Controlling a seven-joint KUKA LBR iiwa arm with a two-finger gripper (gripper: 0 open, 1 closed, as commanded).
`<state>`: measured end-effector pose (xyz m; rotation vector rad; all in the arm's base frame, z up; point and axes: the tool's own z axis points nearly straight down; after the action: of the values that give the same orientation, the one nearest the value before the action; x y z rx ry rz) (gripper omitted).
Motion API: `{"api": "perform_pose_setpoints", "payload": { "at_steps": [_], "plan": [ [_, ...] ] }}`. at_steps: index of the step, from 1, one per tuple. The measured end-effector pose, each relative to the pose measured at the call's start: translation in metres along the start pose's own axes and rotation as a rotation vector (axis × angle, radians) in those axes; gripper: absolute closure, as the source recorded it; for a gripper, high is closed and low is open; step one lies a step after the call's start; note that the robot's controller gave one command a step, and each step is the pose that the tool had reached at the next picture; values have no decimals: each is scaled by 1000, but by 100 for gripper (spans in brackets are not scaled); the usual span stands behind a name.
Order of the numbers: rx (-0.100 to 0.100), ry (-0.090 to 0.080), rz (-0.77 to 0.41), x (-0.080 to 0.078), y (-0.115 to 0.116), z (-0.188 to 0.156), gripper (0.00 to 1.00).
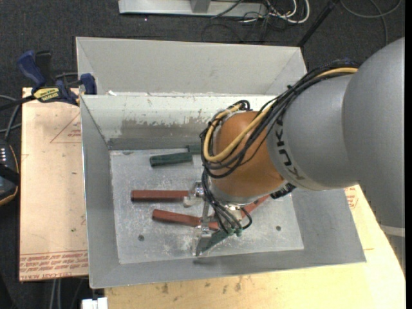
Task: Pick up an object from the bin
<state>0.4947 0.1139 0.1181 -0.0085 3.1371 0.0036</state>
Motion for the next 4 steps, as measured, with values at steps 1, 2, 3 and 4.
{"api": "perform_pose_setpoints", "payload": {
  "at_steps": [1,2,3,4],
  "plan": [
    [-1,3,104,-15,-18,43,0],
    [-4,-11,189,-41,18,41,100],
    [-4,-11,190,-41,18,41,100],
    [3,2,122,-67,5,-73,100]
  ]
}}
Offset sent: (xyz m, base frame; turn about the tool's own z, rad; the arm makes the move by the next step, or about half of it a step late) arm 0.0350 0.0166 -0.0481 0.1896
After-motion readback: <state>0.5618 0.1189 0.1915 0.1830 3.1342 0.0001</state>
